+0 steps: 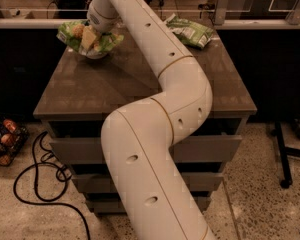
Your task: Pick green rice chip bag from paper bowl and place on counter
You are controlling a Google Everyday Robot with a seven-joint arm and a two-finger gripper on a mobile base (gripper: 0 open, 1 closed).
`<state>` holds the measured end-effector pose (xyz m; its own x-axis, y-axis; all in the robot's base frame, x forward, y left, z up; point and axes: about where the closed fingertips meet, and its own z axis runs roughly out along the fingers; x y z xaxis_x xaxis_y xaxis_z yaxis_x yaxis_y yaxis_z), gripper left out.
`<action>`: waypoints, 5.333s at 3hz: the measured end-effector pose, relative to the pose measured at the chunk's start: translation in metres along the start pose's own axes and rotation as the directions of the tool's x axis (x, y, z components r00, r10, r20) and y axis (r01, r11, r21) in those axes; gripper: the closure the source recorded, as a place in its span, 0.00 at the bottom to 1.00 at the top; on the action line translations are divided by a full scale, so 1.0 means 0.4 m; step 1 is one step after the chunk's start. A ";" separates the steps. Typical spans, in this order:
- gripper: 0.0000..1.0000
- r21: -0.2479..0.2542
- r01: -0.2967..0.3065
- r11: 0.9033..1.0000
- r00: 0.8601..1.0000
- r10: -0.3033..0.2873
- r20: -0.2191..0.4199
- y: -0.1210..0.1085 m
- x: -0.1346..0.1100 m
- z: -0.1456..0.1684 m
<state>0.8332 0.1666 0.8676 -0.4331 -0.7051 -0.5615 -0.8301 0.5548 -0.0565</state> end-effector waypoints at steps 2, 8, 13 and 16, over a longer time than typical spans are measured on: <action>1.00 0.000 0.000 1.000 1.000 0.000 0.000 0.001 -0.002 -0.004; 1.00 0.443 -0.096 0.891 0.995 0.084 0.046 -0.077 -0.039 -0.505; 1.00 0.607 -0.050 0.793 0.998 0.069 -0.008 -0.085 -0.082 -0.519; 1.00 0.371 -0.165 0.914 0.941 0.033 0.336 -0.010 -0.081 -0.617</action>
Offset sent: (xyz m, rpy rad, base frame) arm 0.0012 0.0018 0.0387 -0.0365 -0.0743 -0.0122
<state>0.7639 0.0783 1.0899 -0.3174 -0.4968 -0.8078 -0.5565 0.7872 -0.2655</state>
